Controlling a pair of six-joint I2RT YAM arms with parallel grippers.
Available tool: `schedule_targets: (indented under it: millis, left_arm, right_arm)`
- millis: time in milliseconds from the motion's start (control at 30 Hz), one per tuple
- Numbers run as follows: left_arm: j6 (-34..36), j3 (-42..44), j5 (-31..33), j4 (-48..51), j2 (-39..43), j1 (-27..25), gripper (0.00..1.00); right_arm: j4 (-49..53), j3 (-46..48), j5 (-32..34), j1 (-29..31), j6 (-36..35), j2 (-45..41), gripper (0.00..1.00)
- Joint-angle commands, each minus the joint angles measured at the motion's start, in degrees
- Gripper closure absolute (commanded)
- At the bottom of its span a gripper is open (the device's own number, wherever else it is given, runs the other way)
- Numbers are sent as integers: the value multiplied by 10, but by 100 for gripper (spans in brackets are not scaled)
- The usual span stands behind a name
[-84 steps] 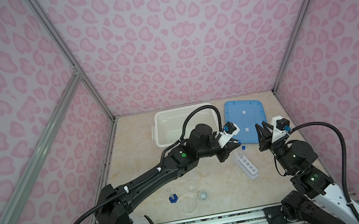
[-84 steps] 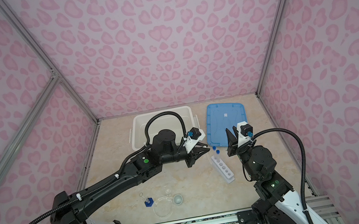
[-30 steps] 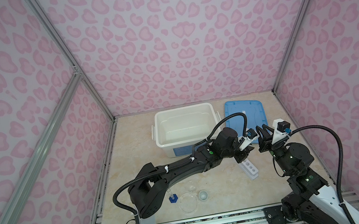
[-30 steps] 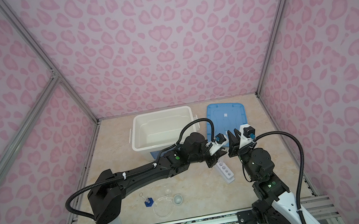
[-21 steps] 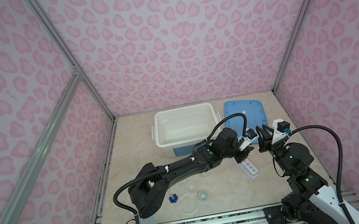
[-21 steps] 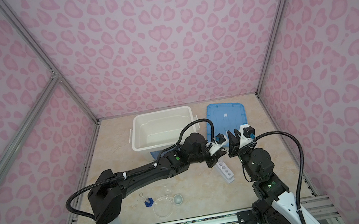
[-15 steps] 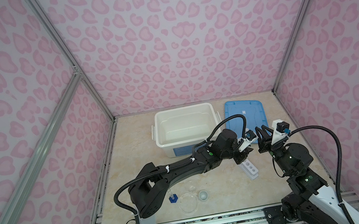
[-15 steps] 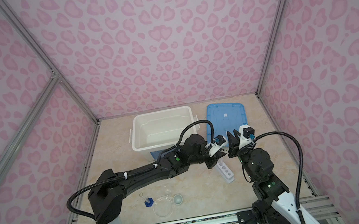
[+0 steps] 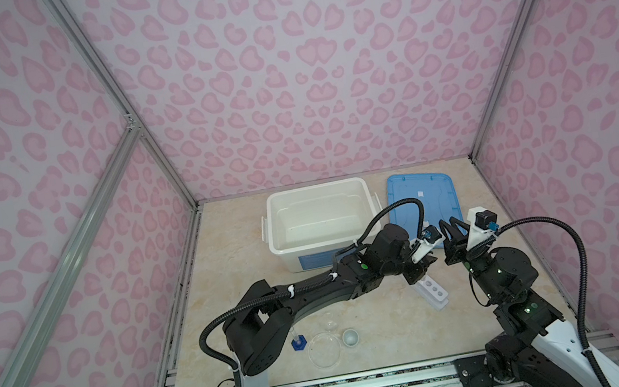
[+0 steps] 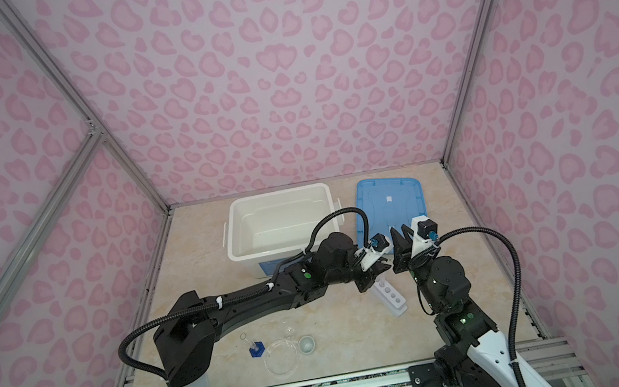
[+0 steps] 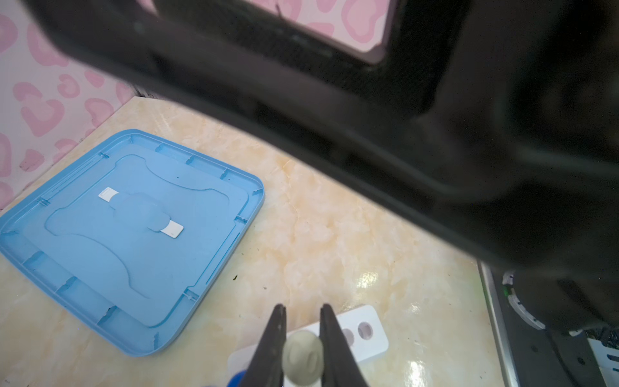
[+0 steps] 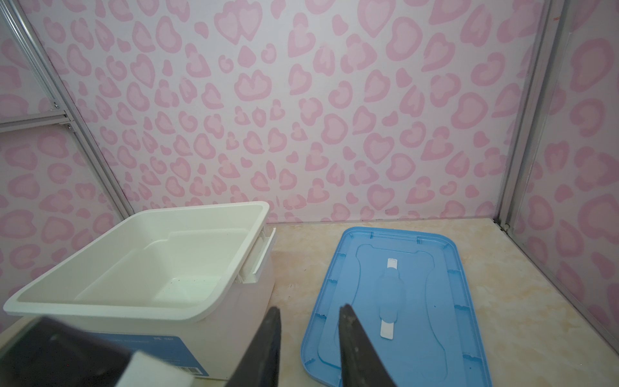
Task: Organize the chemistry lab equipment
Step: 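Lower the white-capped tube into a rack hole and open the left gripper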
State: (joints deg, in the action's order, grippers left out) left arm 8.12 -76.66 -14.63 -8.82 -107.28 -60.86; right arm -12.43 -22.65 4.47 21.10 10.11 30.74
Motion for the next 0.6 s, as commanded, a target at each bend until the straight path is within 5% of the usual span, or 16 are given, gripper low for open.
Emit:
schedule_targets:
  millis: [0,567]
  left_arm:
    - [0,8,-7,-17,-6,1,90]
    - [1,11,-5,-37,-5,5,69]
  right_arm:
    - [-13,6,2,0,2,-2,70]
    - [-21,8,-4,-3,3,8,70]
